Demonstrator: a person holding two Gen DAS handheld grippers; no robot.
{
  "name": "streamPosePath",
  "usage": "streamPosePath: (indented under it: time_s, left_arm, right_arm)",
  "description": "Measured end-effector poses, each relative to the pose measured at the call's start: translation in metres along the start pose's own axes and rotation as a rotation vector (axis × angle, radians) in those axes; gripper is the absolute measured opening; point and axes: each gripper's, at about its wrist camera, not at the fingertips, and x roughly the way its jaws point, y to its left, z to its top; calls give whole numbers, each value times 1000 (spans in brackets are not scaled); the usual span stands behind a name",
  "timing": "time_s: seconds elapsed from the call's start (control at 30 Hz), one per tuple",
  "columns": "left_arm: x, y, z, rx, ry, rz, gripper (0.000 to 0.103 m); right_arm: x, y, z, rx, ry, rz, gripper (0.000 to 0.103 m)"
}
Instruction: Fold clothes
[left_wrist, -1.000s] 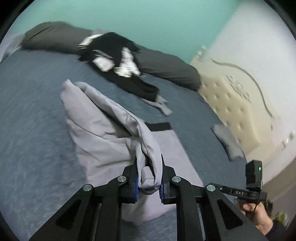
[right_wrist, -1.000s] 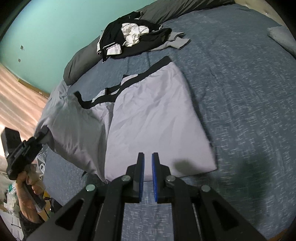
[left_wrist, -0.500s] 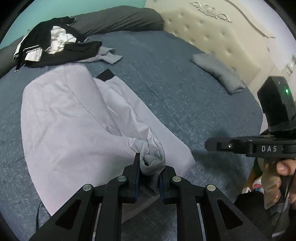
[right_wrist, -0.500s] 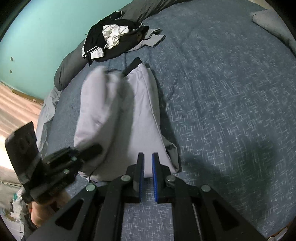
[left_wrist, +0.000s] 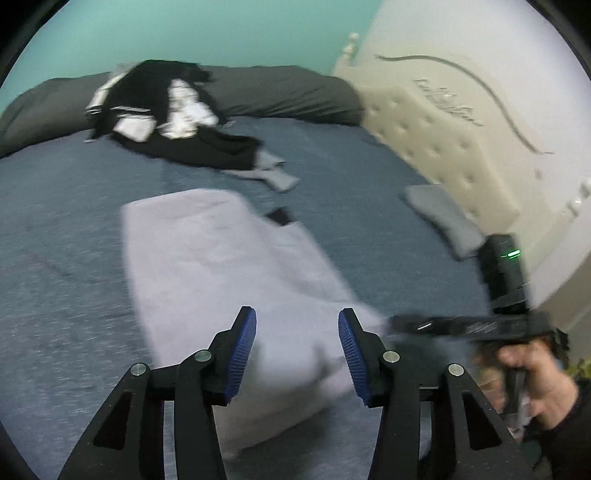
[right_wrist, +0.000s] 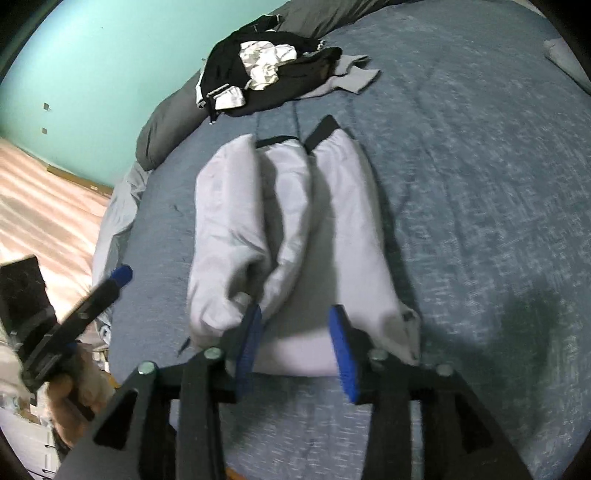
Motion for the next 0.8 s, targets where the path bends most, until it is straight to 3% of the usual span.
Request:
streamPosePath:
  time_s: [0.1, 0.27, 0.63, 0.67, 0.77, 0.8]
  left_arm:
    - [-2, 22, -8, -25, 8, 47, 50]
    - [13, 46, -31, -39, 53, 114, 51]
    - [36, 72, -55, -98, 95, 126, 55]
    - [37, 72, -56, -99, 100, 125, 55]
    - [38, 71, -61, -100, 104, 127, 55]
    - [38, 71, -62, -102, 104, 125, 55]
  right_arm:
    - [5, 12, 7, -6, -2, 21, 54]
    - [29, 27, 20, -35, 52, -1, 55]
    - [73, 42, 25, -127, 136, -105, 59]
    - [75, 43, 24, -138, 133, -117, 55]
    - [75, 42, 22, -160, 114, -141, 18]
    - [71, 42, 21, -167, 101, -138, 14]
